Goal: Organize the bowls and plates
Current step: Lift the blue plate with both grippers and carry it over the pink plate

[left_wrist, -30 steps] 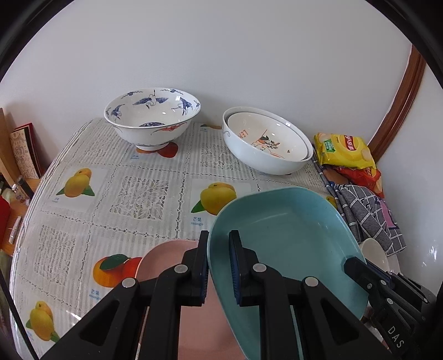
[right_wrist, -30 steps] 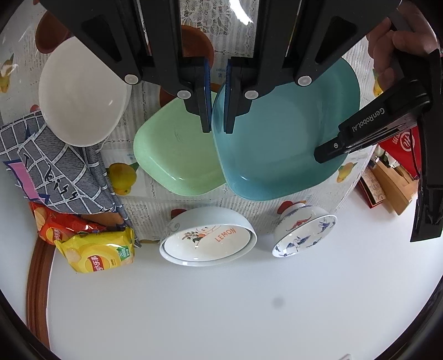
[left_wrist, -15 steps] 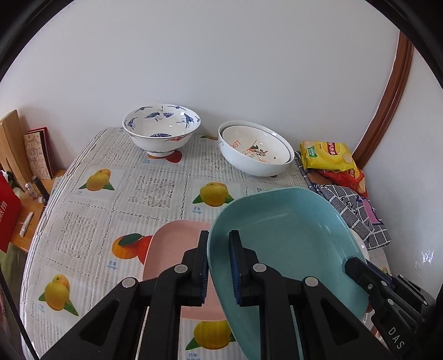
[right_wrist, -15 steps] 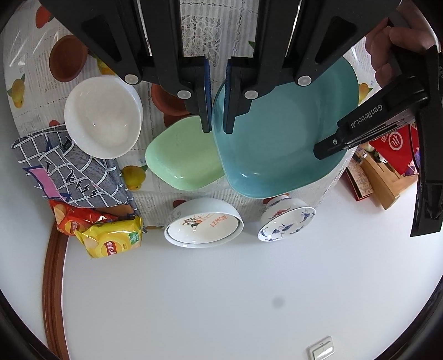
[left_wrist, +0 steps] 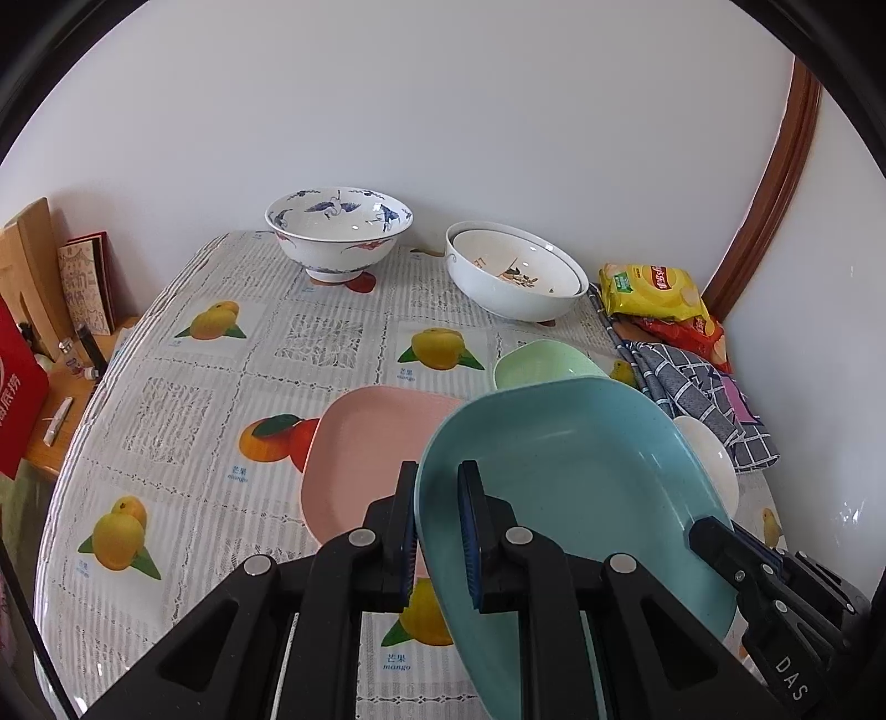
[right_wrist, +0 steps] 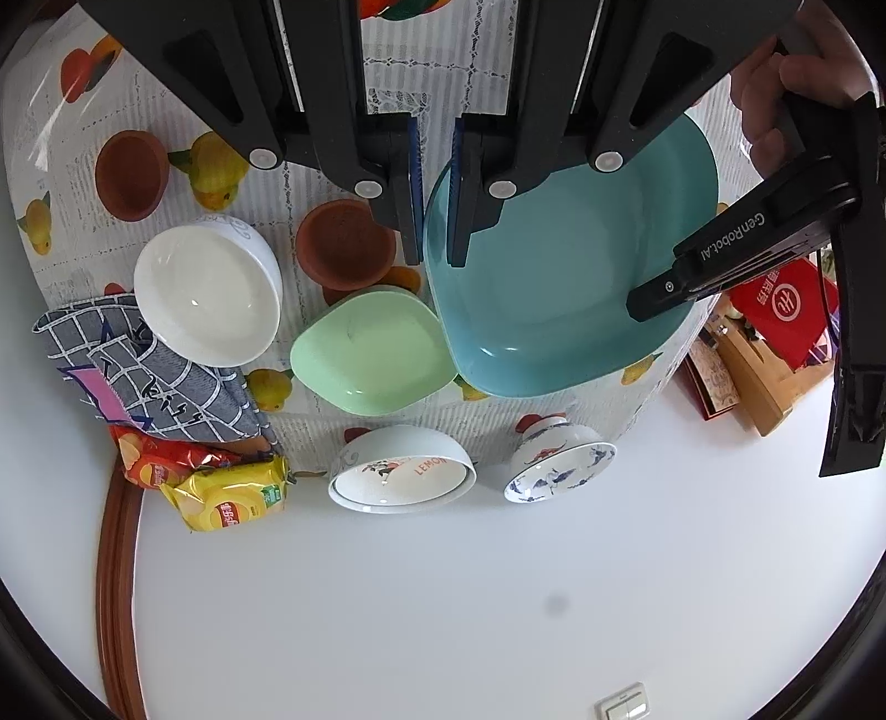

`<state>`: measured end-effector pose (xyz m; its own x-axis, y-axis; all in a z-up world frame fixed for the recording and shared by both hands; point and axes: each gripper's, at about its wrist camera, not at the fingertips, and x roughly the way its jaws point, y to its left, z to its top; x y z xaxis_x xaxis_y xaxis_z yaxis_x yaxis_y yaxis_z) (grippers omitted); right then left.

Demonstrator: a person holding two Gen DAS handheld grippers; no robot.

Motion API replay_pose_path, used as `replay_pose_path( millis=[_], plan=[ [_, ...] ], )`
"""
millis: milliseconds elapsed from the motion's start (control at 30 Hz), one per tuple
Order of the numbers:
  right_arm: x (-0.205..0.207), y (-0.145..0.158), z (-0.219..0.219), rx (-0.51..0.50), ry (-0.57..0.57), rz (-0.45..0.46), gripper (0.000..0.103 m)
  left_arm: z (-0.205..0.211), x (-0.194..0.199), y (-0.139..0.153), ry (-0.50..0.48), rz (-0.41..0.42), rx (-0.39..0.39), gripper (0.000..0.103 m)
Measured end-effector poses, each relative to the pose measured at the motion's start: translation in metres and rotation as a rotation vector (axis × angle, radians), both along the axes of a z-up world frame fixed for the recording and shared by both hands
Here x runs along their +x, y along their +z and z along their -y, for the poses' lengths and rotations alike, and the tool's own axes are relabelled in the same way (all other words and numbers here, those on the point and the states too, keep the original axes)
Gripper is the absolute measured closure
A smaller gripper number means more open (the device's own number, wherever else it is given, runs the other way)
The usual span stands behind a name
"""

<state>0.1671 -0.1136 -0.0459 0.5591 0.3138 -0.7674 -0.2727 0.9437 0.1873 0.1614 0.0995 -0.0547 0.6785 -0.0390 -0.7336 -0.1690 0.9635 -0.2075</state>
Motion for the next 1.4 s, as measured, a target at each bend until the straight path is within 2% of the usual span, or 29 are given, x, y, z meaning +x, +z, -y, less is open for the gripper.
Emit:
replay_pose_path(
  millis=[467, 733, 1133, 1400],
  plan=[
    [-0.001, -0.015, -0.014, -0.05, -0.019, -0.036, 0.095, -0.013, 0.005, -0.024, -0.028, -0.035, -0.035, 0.089],
    [0.005, -0.032, -0.032, -0.074, -0.008, -0.075, 0.095, -0.03, 0.01, -0.046, -0.007, -0.074, -0.058, 0.089],
    [0.013, -0.056, -0.051, -0.095, 0.014, -0.129, 0.095, -0.045, 0.022, -0.071, 0.013, -0.124, -0.072, 0.089],
    [0.025, -0.066, -0.055, -0.093, 0.016, -0.154, 0.094, -0.049, 0.039, -0.075, 0.014, -0.132, -0.05, 0.089]
  ],
)
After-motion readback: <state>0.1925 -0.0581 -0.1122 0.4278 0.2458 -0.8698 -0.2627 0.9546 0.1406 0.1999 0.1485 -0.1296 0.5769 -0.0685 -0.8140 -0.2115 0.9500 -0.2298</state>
